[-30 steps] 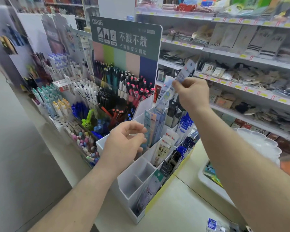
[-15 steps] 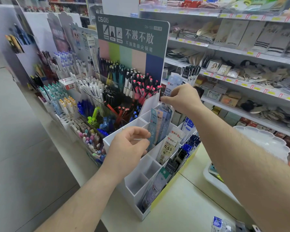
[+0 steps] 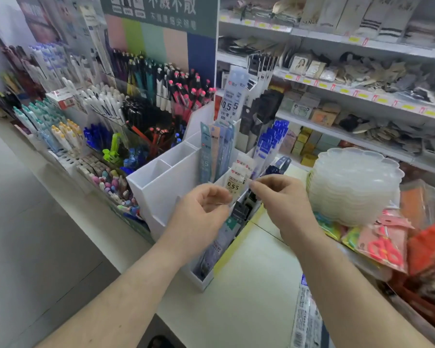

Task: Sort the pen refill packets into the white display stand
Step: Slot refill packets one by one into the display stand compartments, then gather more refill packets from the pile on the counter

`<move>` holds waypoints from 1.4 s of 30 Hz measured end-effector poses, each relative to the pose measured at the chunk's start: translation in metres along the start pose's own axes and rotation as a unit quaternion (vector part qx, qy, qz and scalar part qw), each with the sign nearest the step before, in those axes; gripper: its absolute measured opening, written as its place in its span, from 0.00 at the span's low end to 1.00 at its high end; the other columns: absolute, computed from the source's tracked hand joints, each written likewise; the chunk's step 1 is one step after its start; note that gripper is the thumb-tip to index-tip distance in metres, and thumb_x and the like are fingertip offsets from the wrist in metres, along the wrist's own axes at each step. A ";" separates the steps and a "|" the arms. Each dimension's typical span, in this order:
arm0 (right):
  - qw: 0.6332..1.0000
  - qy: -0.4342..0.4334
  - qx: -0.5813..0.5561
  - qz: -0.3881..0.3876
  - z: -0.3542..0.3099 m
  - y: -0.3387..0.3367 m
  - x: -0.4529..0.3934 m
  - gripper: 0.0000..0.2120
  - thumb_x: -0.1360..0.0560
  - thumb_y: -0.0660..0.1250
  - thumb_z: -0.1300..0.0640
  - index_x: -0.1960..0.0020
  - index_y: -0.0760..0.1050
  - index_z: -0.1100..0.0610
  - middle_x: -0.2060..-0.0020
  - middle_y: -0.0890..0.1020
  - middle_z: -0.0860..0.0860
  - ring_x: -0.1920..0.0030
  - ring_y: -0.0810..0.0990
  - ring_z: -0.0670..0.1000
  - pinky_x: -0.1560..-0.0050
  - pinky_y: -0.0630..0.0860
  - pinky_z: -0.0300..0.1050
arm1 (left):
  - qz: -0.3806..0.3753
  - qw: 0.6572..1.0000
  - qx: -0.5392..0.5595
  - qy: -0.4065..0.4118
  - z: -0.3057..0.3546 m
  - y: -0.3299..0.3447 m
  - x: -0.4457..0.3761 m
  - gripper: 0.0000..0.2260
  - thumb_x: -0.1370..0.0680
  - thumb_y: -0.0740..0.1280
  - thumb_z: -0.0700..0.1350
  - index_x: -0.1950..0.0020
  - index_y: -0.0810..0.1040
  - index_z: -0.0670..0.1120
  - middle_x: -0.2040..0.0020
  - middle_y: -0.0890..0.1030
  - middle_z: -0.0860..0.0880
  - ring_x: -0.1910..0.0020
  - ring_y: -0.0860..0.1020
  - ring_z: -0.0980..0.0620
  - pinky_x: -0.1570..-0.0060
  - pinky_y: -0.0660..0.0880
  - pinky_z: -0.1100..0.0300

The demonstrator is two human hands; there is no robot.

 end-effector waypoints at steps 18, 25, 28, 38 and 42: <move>0.930 0.243 0.238 0.135 0.165 -0.144 0.164 0.06 0.25 0.68 0.52 0.49 0.82 0.50 0.57 0.83 0.42 0.55 0.79 0.45 0.57 0.73 0.40 | -0.320 0.933 -0.166 -0.024 -0.098 0.210 0.055 0.13 0.23 0.64 0.38 0.46 0.80 0.54 0.44 0.82 0.56 0.44 0.79 0.55 0.42 0.72 0.65; 0.838 0.348 0.408 0.105 0.197 -0.166 0.213 0.22 0.25 0.65 0.38 0.38 0.74 0.50 0.44 0.78 0.47 0.46 0.77 0.52 0.49 0.76 0.49 | -0.492 0.766 -0.392 0.130 -0.135 0.273 0.077 0.25 0.18 0.58 0.45 0.22 0.60 0.62 0.18 0.49 0.53 0.20 0.46 0.46 0.23 0.53 0.49; 0.812 0.381 0.437 0.073 0.210 -0.162 0.218 0.35 0.30 0.63 0.28 0.32 0.68 0.49 0.35 0.71 0.51 0.37 0.74 0.55 0.44 0.74 0.51 | -0.515 0.689 -0.481 0.169 -0.151 0.287 0.088 0.23 0.17 0.54 0.56 0.22 0.53 0.67 0.18 0.41 0.54 0.20 0.40 0.43 0.24 0.52 0.42; 0.835 0.311 0.453 0.014 0.221 -0.101 0.164 0.34 0.28 0.69 0.36 0.30 0.62 0.51 0.34 0.66 0.57 0.37 0.73 0.58 0.45 0.74 0.49 | -0.432 0.746 -0.484 0.151 -0.164 0.232 0.051 0.20 0.20 0.61 0.54 0.28 0.68 0.55 0.18 0.50 0.50 0.20 0.45 0.46 0.24 0.56 0.50; 0.865 0.265 0.426 0.000 0.218 -0.074 0.142 0.33 0.27 0.70 0.42 0.28 0.62 0.52 0.34 0.66 0.56 0.37 0.73 0.59 0.41 0.73 0.49 | -0.410 0.747 -0.500 0.156 -0.168 0.206 0.029 0.24 0.22 0.64 0.51 0.27 0.68 0.48 0.19 0.52 0.48 0.20 0.46 0.45 0.23 0.52 0.52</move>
Point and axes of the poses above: each hand's wrist, its own x-axis away from the middle knuckle, its own y-axis out of the palm, z = x × y, the point moved 7 cm from there along -x, towards the middle knuckle
